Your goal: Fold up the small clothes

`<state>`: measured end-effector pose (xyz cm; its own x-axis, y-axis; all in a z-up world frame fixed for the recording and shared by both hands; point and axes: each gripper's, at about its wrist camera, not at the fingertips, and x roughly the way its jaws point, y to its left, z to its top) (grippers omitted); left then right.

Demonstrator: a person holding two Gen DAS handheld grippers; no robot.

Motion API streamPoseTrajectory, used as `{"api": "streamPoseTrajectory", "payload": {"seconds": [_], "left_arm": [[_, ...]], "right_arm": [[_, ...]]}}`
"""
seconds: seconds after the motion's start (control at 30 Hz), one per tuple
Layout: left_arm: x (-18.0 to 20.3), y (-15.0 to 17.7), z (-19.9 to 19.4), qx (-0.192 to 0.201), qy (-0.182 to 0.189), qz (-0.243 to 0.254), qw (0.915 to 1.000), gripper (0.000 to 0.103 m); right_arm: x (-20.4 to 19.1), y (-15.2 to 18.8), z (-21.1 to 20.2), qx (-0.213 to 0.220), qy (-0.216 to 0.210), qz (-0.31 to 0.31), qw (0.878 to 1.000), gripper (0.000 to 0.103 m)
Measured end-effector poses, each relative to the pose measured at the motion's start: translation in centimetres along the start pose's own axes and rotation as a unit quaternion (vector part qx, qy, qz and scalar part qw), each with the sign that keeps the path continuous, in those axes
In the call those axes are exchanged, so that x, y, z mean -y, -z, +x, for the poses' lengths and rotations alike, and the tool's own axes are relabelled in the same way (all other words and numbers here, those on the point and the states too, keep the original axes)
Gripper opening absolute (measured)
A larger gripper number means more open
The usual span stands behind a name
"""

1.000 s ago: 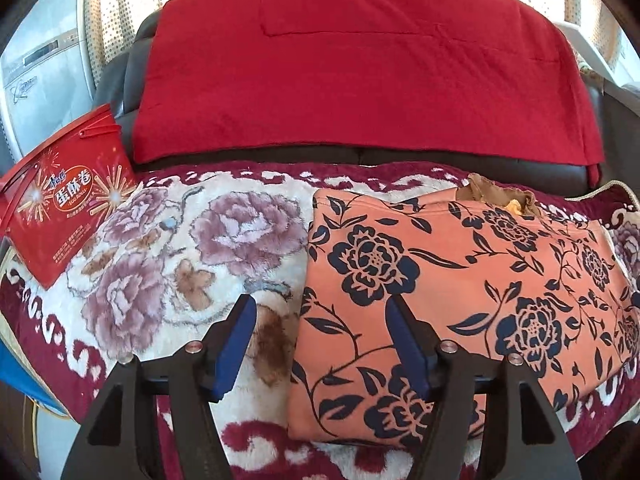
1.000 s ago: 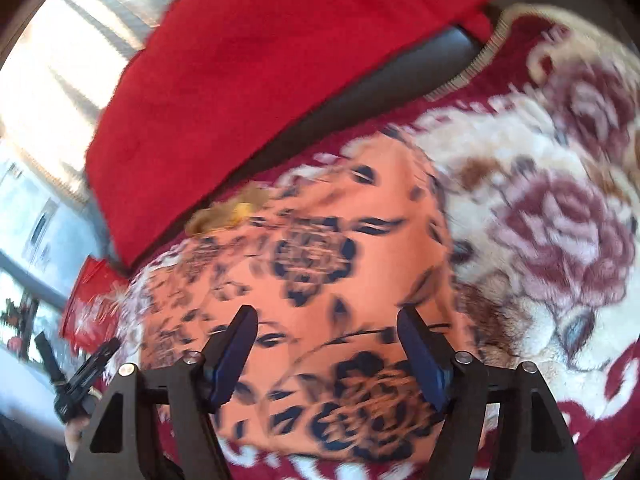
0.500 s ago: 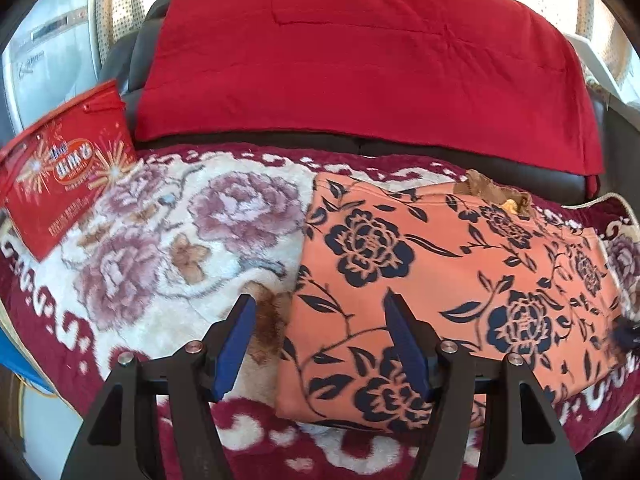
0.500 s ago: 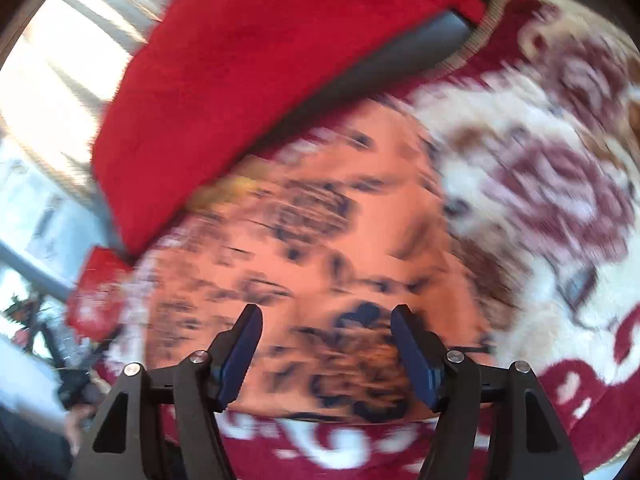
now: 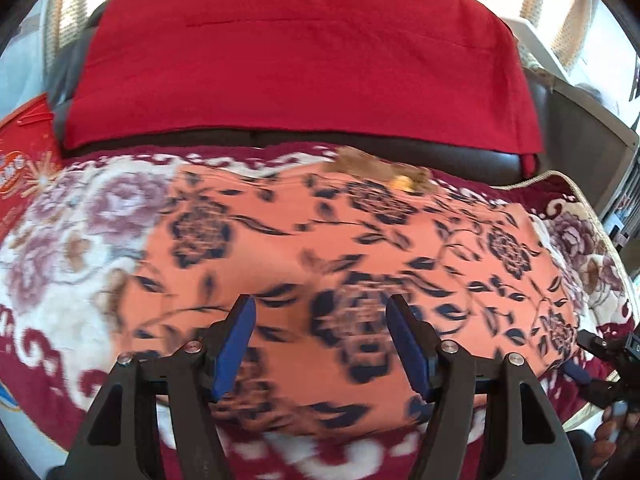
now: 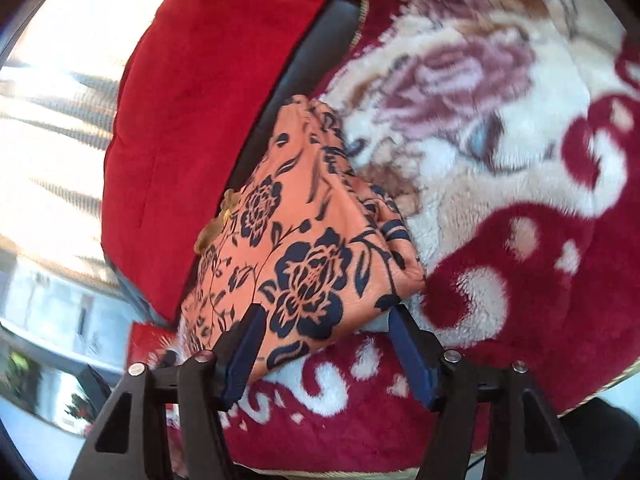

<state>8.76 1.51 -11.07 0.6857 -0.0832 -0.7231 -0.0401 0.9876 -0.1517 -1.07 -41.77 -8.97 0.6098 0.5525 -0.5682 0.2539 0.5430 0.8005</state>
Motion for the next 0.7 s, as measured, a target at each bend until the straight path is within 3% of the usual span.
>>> {"api": "streamPoseTrajectory", "payload": {"seconds": [0.13, 0.23, 0.27, 0.3, 0.33, 0.43, 0.53, 0.6, 0.63, 0.67, 0.7], "left_arm": [[1.8, -0.2, 0.3, 0.009, 0.011, -0.010, 0.9999, 0.068], [2.8, 0.0, 1.9, -0.012, -0.004, 0.001, 0.9999, 0.068], [3.0, 0.2, 2.6, -0.023, -0.007, 0.005, 0.9997, 0.068], [3.2, 0.3, 3.2, -0.032, -0.015, 0.010, 0.9993, 0.068], [3.4, 0.5, 3.6, -0.034, -0.027, 0.019, 0.9989, 0.068], [4.2, 0.5, 4.0, -0.037, -0.052, 0.052, 0.9966, 0.069], [4.1, -0.1, 2.9, -0.026, -0.054, 0.047, 0.9971, 0.069], [4.0, -0.5, 1.8, 0.004, -0.054, 0.042, 0.9977, 0.069], [4.1, -0.4, 1.8, 0.009, -0.059, 0.045, 0.9972, 0.069], [4.3, -0.3, 2.4, 0.003, -0.067, 0.052, 0.9964, 0.069], [4.5, 0.1, 4.0, -0.031, -0.071, 0.065, 0.9949, 0.069]], "right_arm": [[0.5, 0.4, 0.1, 0.003, -0.011, 0.015, 1.000, 0.068], [1.0, -0.5, 1.0, 0.016, -0.023, 0.037, 0.999, 0.067], [1.0, -0.9, 1.2, 0.022, -0.023, 0.038, 0.999, 0.058], [0.6, -1.5, 1.4, 0.026, -0.013, 0.025, 0.999, 0.015], [-0.3, -1.7, 2.7, 0.020, 0.005, 0.006, 1.000, 0.008], [-3.5, -1.3, 1.6, 0.050, 0.058, -0.087, 0.993, 0.007], [-5.8, -0.2, -0.7, 0.090, 0.084, -0.155, 0.980, 0.007], [-4.2, -0.3, 0.4, 0.067, 0.103, -0.150, 0.981, 0.008], [-2.8, -0.3, 1.7, 0.032, 0.111, -0.138, 0.984, 0.008], [-1.0, -0.4, 2.6, 0.000, 0.096, -0.113, 0.989, 0.011], [0.2, -0.6, 2.1, 0.008, 0.057, -0.089, 0.994, 0.014]]}}
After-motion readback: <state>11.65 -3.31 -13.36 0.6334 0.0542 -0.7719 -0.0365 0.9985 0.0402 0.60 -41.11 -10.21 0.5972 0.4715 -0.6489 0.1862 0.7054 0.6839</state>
